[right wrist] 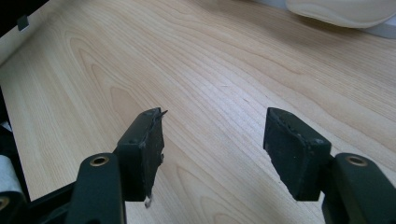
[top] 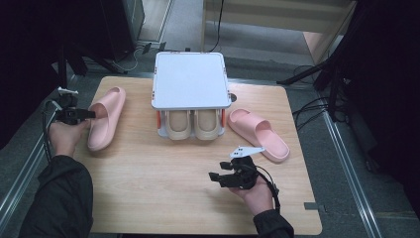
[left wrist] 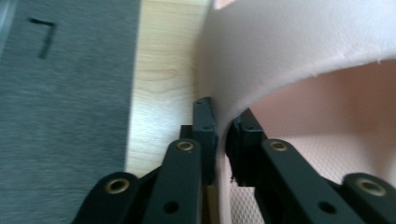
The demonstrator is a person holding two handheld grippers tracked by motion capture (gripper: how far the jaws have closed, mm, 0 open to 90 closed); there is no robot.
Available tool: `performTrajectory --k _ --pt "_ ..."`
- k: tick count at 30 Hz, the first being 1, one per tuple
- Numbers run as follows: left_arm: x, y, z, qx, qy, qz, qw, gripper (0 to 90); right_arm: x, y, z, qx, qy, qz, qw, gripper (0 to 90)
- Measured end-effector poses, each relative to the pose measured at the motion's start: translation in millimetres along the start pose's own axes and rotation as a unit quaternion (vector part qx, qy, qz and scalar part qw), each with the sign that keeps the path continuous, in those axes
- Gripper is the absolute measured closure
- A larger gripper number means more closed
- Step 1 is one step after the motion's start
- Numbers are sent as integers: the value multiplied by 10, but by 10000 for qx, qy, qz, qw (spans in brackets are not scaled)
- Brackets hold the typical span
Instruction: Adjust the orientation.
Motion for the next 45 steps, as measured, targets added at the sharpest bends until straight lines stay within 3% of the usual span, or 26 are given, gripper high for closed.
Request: performTrajectory --k 2,6,11,19,26,38,41,45 --pt "20 -15 -6 -90 -9 -33 10000 837 2 1 -2 6 -7 2 10000 386" --pt "93 -46 -21 -100 26 234 9997 838 9 -1 -13 -1 -29 -15 10000 386" --pt "197 -113 -18 -194 27 376 9991 838 8 -9 -53 40 -59 -64 10000 386" --pt "319 -205 99 -485 79 370 9981 834 -22 -23 -156 167 -46 -178 9997 386" --pt "481 -184 253 -509 4 489 9975 832 -57 -60 -256 211 -39 -253 9995 387" --pt "900 -386 653 -956 -130 655 9932 827 -147 -84 -398 322 56 -342 9989 387" --pt "1025 -464 769 -1058 -150 781 9912 826 -153 -87 -417 335 61 -344 9988 386" --pt "1192 -624 936 -1359 -204 855 9868 825 -156 -126 -431 313 89 -224 9992 391"
Point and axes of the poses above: each handheld gripper's, and its own axes: x roughly backward along the jaws, z roughly out of its underside, y roughly to its left, the point moved 2 cm from there along -x, roughly forward along the jaws, and after that the axes turned 15 degrees about -z, right-handed, at the moved point
